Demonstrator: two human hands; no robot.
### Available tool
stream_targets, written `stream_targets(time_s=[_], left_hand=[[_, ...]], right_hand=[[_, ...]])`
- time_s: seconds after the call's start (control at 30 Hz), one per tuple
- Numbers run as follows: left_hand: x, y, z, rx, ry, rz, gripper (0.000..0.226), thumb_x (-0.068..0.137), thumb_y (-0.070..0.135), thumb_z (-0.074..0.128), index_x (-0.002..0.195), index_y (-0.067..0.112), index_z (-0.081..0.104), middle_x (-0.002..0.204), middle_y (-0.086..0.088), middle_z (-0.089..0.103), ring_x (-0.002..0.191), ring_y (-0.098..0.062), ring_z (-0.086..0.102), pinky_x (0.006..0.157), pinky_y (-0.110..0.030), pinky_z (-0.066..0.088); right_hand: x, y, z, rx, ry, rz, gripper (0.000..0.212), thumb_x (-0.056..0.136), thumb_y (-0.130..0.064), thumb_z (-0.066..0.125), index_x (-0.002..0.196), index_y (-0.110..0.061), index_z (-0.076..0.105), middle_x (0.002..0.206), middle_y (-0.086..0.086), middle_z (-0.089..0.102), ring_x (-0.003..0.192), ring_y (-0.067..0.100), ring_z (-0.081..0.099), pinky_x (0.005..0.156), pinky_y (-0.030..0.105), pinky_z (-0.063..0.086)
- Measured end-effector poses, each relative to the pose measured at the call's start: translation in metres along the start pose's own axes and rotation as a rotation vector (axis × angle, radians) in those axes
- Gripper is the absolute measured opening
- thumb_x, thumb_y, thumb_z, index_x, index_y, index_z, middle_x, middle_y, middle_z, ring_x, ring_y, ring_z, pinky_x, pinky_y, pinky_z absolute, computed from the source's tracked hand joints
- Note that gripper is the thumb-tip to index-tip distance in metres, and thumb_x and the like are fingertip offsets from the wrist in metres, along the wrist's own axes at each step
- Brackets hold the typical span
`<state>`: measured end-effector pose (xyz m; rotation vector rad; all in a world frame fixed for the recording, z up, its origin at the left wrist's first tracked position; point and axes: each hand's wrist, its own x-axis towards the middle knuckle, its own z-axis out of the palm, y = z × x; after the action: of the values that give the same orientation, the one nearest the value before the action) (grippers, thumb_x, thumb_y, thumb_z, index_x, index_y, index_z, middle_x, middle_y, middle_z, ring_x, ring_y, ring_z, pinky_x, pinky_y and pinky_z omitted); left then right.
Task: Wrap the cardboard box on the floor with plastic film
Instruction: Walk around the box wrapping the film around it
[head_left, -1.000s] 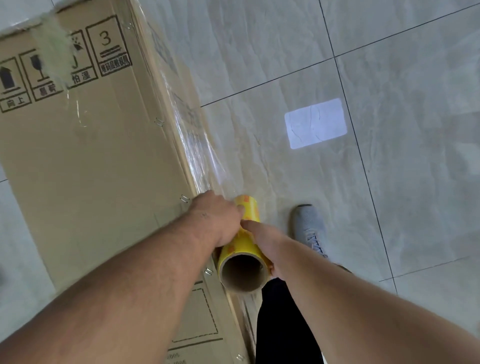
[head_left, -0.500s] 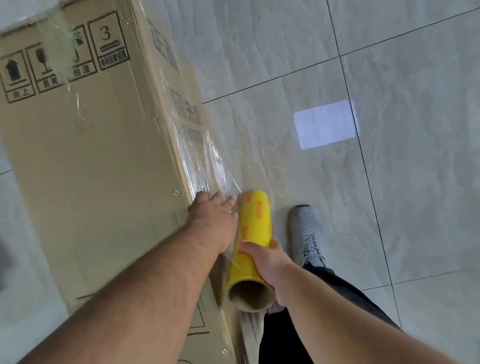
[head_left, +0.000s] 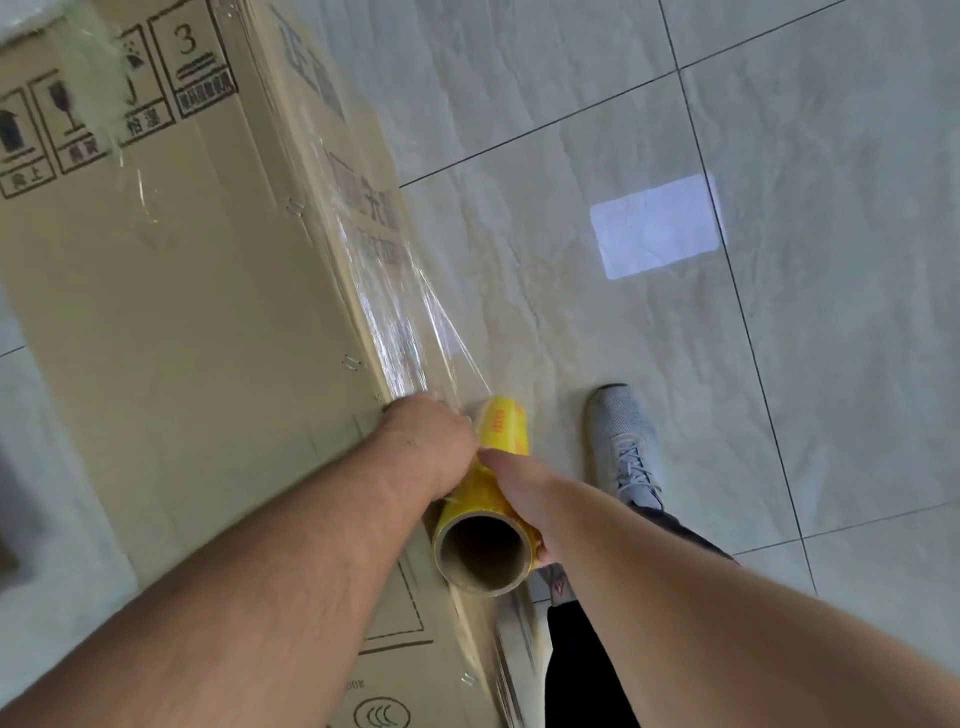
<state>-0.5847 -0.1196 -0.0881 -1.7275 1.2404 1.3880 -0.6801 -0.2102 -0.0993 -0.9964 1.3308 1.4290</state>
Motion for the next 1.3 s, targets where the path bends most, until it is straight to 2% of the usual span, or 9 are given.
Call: stream_targets(time_s=[0.1,0.27,0.37,0.53,0.7,0.9,1.03,1.1,1.3], left_hand=[[-0.008,0.003,0.001,-0.103,0.009,0.036,0.038,0.103,0.022,0.040,0.137,0.024,0.059,0.139,0.000,0.062,0.126,-0.029,0.061,0.100,-0.050,0.054],[-0.006,0.003,-0.001,-0.184,0.005,0.013,0.046,0.104,0.030,0.037,0.148,0.032,0.048,0.155,0.002,0.050,0.137,-0.028,0.052,0.107,-0.050,0.046],[0.000,0.011,-0.001,-0.192,-0.024,-0.045,0.049,0.109,0.040,0.029,0.156,0.030,0.041,0.167,0.001,0.036,0.147,-0.028,0.040,0.113,-0.054,0.037],[-0.006,0.026,0.004,0.071,-0.025,-0.075,0.050,0.109,0.043,0.028,0.144,0.021,0.056,0.146,-0.003,0.056,0.136,-0.027,0.044,0.108,-0.050,0.033],[0.002,0.033,0.005,0.063,-0.024,-0.118,0.056,0.109,0.050,0.023,0.143,0.023,0.057,0.147,0.000,0.056,0.137,-0.023,0.042,0.108,-0.047,0.029],[0.005,0.036,0.027,0.174,-0.041,-0.079,0.056,0.108,0.046,0.037,0.157,0.020,0.042,0.165,-0.008,0.036,0.154,-0.029,0.024,0.122,-0.060,0.012],[0.008,0.038,0.027,0.071,0.015,0.046,0.044,0.102,0.027,0.047,0.144,0.022,0.055,0.152,-0.005,0.052,0.143,-0.028,0.046,0.117,-0.054,0.035],[0.004,0.039,0.028,0.050,0.000,0.058,0.041,0.098,0.024,0.049,0.137,0.023,0.060,0.141,-0.002,0.062,0.130,-0.027,0.058,0.108,-0.049,0.045],[0.001,0.050,0.029,-0.048,-0.033,-0.015,0.050,0.107,0.037,0.029,0.155,0.027,0.042,0.159,-0.001,0.046,0.142,-0.028,0.046,0.112,-0.053,0.036]], right_hand=[[0.004,0.029,-0.010,0.256,-0.134,0.038,0.079,0.083,-0.075,0.071,0.139,-0.021,0.056,0.109,0.016,0.081,0.094,0.035,0.082,0.092,0.059,0.064],[0.000,0.052,-0.003,0.576,-0.228,0.008,0.069,0.085,-0.057,0.082,0.135,-0.015,0.058,0.110,0.021,0.082,0.102,0.038,0.081,0.103,0.059,0.060],[-0.001,0.053,0.002,0.416,-0.128,-0.047,0.080,0.075,-0.064,0.080,0.140,-0.026,0.055,0.114,0.017,0.079,0.099,0.038,0.080,0.094,0.059,0.064],[-0.005,0.052,-0.003,-0.103,0.126,-0.142,0.120,0.078,-0.070,0.069,0.171,-0.036,0.001,0.148,0.012,0.052,0.125,0.036,0.060,0.103,0.040,0.050],[0.016,0.046,0.000,-0.138,0.092,-0.023,0.113,0.057,-0.066,0.077,0.154,-0.018,0.043,0.126,0.014,0.066,0.108,0.033,0.071,0.104,0.046,0.057],[0.001,0.036,0.014,-0.255,0.039,-0.042,0.108,0.083,-0.068,0.072,0.163,-0.011,0.028,0.146,0.016,0.055,0.131,0.034,0.057,0.114,0.040,0.044],[0.011,0.058,0.007,0.107,0.045,-0.018,0.117,0.056,-0.082,0.066,0.157,-0.030,0.040,0.131,0.013,0.069,0.112,0.036,0.073,0.102,0.055,0.058],[0.001,0.074,0.004,0.358,-0.056,0.070,0.096,0.069,-0.074,0.077,0.146,-0.022,0.051,0.116,0.017,0.079,0.097,0.036,0.080,0.086,0.054,0.065],[-0.004,0.092,0.008,0.554,-0.178,0.055,0.067,0.086,-0.058,0.081,0.135,-0.017,0.061,0.105,0.020,0.082,0.100,0.038,0.081,0.093,0.053,0.064]])
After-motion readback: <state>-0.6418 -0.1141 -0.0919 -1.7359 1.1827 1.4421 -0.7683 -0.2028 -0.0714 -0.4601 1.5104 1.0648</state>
